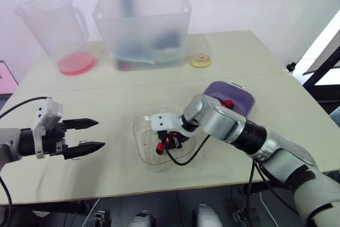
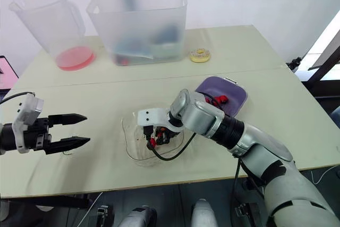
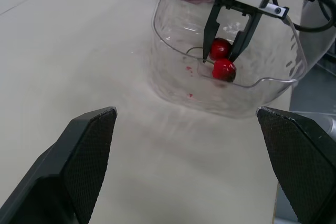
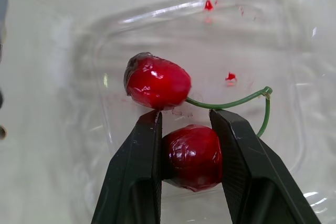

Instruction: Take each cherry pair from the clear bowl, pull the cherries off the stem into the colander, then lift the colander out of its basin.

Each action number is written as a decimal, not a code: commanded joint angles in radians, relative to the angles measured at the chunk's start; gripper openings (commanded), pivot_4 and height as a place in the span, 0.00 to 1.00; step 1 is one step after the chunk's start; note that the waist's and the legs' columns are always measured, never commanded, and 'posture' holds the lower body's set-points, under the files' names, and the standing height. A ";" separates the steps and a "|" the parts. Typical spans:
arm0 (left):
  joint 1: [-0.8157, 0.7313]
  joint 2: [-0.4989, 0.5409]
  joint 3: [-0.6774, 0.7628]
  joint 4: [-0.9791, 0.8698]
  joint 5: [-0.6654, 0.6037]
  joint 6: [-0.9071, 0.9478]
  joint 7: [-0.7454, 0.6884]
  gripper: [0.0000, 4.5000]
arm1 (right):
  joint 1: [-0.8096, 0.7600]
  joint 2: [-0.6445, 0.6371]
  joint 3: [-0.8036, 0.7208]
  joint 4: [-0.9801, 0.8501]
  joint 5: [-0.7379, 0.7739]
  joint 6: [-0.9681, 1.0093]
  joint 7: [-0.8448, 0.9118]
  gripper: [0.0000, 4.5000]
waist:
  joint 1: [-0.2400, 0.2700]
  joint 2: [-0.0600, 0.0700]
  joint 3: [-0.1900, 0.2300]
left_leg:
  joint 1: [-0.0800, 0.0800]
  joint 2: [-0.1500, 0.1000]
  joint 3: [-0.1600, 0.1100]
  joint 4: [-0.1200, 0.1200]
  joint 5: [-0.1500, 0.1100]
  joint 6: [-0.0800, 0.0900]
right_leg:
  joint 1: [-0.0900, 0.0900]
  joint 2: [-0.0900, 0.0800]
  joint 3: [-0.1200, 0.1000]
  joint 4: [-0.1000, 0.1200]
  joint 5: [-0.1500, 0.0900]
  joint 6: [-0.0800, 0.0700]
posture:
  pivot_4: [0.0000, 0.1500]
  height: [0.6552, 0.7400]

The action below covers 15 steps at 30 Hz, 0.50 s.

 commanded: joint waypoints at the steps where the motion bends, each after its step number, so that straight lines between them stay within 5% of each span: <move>1: -0.029 -0.003 0.004 0.007 -0.020 0.007 0.012 1.00 | -0.044 -0.017 -0.057 -0.066 -0.003 -0.016 0.009 0.32 | 0.000 0.000 0.000 | 0.000 0.000 0.000 0.000 0.000 0.000 | 0.000 0.000 0.000 0.000 0.000 0.000 | 1.00 1.00; 6: -0.180 -0.056 0.013 0.041 -0.166 0.175 0.135 1.00 | -0.065 -0.071 -0.196 -0.126 -0.009 -0.190 -0.022 0.32 | 0.007 0.000 0.000 | 0.000 0.000 0.000 0.001 0.000 0.000 | 0.000 0.000 0.000 0.000 0.000 0.000 | 1.00 1.00; 10: -0.377 -0.147 0.088 0.091 -0.382 0.336 0.355 1.00 | -0.036 -0.145 -0.278 -0.139 -0.089 -0.554 -0.080 0.32 | 0.009 -0.001 -0.001 | 0.000 -0.001 -0.001 0.002 0.000 0.000 | 0.001 -0.001 0.000 0.001 0.000 0.000 | 1.00 1.00; 15: -0.587 -0.225 0.065 0.168 -0.386 0.336 0.545 1.00 | -0.014 -0.108 -0.382 -0.136 -0.100 -0.695 -0.174 0.32 | -0.003 -0.002 -0.001 | 0.000 -0.002 0.001 0.002 0.000 0.000 | 0.001 0.001 0.000 0.001 0.000 0.000 | 1.00 1.00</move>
